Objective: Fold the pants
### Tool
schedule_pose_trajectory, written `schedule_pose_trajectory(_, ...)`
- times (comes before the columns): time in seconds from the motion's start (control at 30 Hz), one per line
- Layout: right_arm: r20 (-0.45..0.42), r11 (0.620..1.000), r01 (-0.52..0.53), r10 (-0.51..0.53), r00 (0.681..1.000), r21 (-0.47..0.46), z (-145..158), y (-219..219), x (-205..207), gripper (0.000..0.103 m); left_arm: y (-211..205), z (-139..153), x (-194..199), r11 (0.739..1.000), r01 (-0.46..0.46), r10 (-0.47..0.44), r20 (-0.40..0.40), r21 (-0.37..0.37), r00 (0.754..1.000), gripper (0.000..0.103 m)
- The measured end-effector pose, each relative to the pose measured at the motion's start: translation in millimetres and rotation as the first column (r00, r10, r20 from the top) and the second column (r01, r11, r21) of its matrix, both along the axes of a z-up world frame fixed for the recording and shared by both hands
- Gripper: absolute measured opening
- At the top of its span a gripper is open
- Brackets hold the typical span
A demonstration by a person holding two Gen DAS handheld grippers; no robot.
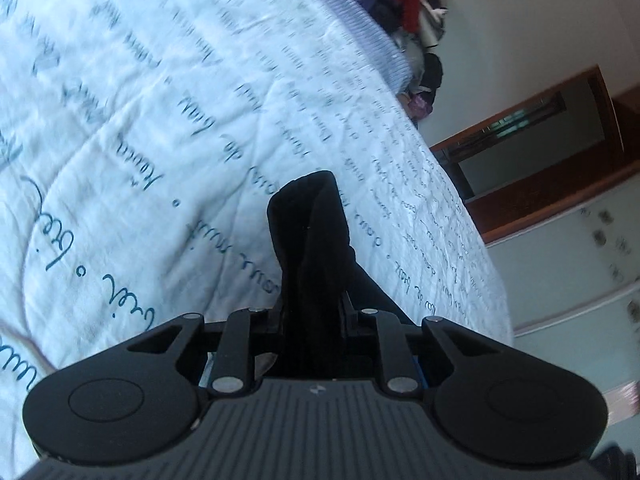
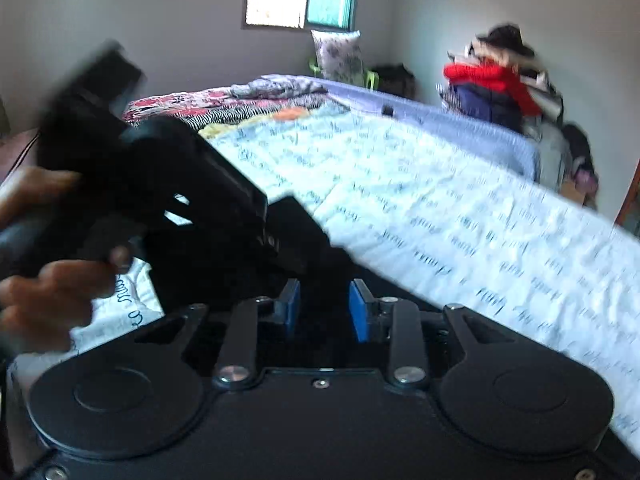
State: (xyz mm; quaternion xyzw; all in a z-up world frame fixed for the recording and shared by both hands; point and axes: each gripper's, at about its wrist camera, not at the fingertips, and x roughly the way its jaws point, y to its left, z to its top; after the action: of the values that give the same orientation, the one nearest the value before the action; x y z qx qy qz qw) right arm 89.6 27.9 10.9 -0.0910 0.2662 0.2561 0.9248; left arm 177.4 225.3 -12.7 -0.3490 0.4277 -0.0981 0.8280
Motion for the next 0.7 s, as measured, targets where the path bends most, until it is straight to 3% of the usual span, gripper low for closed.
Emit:
schedule_pose_trajectory(0.2, -0.030, 0.994, 0.011, -0.008, 1.000, 0.107, -3.9, 0.4, 6.4, 0.030, -24.8, 28.8, -24.9, 0.995, -0.004, -0.003, 0.069, 0.102, 0.998, 0.020)
schedule_pose_trajectory(0.43, -0.036, 0.971, 0.036, -0.028, 0.999, 0.237, 3.4, -34.6, -12.1, 0.022, -64.6, 57.8, -47.1, 0.992, 0.015, -0.030, 0.116, 0.125, 0.993, 0.020)
schedule_pose_trajectory(0.7, -0.037, 0.935, 0.095, -0.087, 0.995, 0.340, 20.3, -92.5, -36.2, 0.022, -131.7, 88.4, -71.1, 0.980, 0.083, -0.114, 0.169, 0.183, 0.979, 0.020)
